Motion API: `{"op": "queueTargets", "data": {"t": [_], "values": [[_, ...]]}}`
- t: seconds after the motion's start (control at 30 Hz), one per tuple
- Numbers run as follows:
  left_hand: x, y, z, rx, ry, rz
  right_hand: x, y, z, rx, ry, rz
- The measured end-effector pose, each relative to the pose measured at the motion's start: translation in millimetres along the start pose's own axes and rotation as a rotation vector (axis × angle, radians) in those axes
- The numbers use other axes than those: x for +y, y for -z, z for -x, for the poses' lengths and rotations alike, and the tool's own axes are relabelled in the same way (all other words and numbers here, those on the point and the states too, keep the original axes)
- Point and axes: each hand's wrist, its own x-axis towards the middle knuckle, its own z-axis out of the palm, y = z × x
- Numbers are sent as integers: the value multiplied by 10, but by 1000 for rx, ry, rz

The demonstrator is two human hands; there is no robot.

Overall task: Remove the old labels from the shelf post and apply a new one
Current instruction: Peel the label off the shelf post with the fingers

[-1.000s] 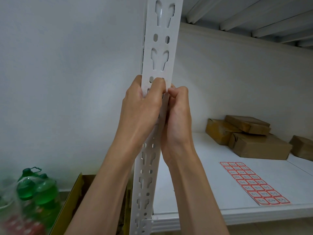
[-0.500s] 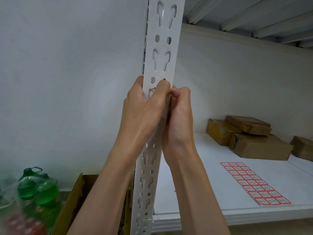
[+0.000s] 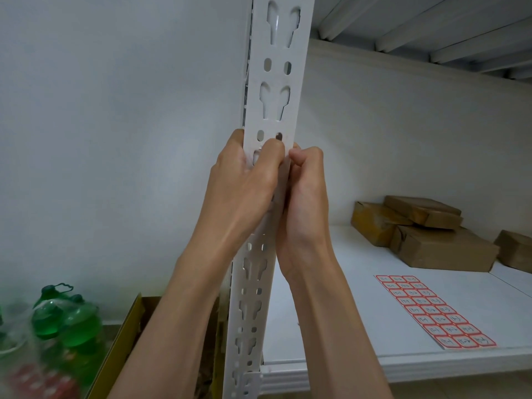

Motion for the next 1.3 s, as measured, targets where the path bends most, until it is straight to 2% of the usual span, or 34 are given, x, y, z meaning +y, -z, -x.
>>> {"op": "queueTargets", "data": {"t": [0.17,0.47,0.83,1.2,1.3], "values": [[-8,24,7,-20,58,29,-13,14,23,12,-13,-5],[7,-15,9,13,43,40,8,10,1,-20,8,7],[76,-5,5,18,142,44,-15,-4,21,3,20,-7],[67,34,-3,-16,166,5,-53,-29,63,19,10,-28],[49,77,14,-68,171,14,-67,-14,73,10,1,-57]]}}
